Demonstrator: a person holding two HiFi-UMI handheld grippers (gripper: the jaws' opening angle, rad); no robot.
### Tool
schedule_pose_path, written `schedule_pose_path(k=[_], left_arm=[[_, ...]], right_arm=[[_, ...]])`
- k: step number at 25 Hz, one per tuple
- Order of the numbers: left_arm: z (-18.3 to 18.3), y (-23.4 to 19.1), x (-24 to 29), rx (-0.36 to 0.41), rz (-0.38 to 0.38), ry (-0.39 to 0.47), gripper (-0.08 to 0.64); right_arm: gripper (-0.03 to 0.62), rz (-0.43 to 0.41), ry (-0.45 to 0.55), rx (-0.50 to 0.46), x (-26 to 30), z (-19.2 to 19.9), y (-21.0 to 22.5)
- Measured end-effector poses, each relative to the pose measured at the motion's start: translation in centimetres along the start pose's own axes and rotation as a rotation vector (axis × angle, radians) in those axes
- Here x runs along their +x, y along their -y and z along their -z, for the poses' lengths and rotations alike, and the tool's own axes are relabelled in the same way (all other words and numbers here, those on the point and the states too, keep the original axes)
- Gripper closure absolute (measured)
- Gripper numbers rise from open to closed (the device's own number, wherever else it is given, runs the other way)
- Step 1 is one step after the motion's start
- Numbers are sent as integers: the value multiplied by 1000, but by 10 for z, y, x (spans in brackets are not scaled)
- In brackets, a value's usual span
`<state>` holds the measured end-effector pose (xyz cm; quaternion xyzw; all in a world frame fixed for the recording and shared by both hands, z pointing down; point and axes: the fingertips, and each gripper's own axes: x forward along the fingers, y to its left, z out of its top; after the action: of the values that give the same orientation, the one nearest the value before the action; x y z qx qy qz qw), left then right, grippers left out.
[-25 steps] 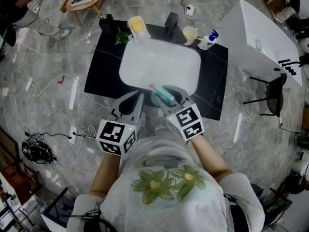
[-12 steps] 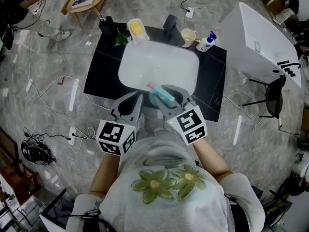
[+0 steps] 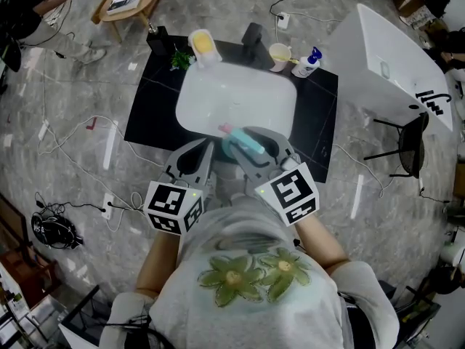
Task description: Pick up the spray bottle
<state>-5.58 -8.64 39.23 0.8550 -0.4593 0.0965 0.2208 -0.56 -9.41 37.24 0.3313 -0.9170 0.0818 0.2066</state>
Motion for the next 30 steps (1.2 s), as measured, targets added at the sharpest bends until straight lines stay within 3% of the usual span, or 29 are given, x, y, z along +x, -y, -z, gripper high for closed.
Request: schedule_pose_path(k=[30], left_arm=[[5, 7, -18, -11, -20, 28, 551]], right_arm=[[440, -6, 47, -50, -20, -19, -16]])
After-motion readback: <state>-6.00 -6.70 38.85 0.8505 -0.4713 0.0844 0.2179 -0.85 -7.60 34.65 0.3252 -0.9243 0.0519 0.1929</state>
